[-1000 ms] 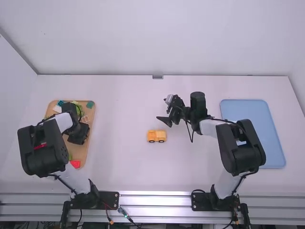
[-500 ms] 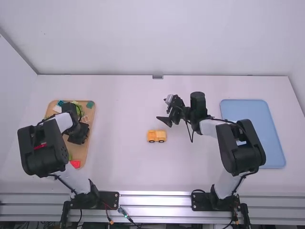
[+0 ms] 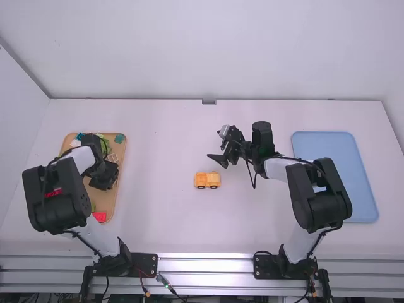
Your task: Assemble lego blocks to make yellow taxi
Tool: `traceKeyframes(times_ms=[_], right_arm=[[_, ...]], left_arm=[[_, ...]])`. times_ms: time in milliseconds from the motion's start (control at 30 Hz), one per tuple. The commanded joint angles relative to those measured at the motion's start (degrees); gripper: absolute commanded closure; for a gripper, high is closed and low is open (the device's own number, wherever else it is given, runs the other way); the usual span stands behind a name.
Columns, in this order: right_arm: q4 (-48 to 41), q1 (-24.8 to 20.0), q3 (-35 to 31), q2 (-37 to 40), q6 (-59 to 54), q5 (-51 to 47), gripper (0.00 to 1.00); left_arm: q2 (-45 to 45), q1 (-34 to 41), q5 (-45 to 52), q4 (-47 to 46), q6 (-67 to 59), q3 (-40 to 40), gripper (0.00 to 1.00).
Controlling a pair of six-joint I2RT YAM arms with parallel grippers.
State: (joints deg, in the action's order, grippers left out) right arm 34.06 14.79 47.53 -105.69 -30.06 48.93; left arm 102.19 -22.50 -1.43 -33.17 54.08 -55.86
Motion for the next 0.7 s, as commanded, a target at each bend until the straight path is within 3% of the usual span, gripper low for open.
traceKeyframes(times_ms=[0, 133, 267, 667], right_arm=[[0.02, 0.26, 1.31, 1.2, 0.28, 0.52, 0.01], [0.07, 0.26, 1.31, 1.2, 0.28, 0.59, 0.01], [0.31, 0.33, 1.31, 1.2, 1.01, 0.76, 0.01], [8.11, 0.26, 1.31, 1.2, 23.67, 0.81, 0.01]], left_arm=[[-0.55, 0.07, 0.55, -1.33, -3.74, -3.93, 0.98], [-0.66, 0.07, 1.57, -3.04, -7.56, -7.91, 0.98], [-0.98, 0.07, 9.07, -1.75, -16.61, -10.84, 0.98], [-7.28, 4.63, 13.07, 3.65, -26.99, -12.24, 0.98]])
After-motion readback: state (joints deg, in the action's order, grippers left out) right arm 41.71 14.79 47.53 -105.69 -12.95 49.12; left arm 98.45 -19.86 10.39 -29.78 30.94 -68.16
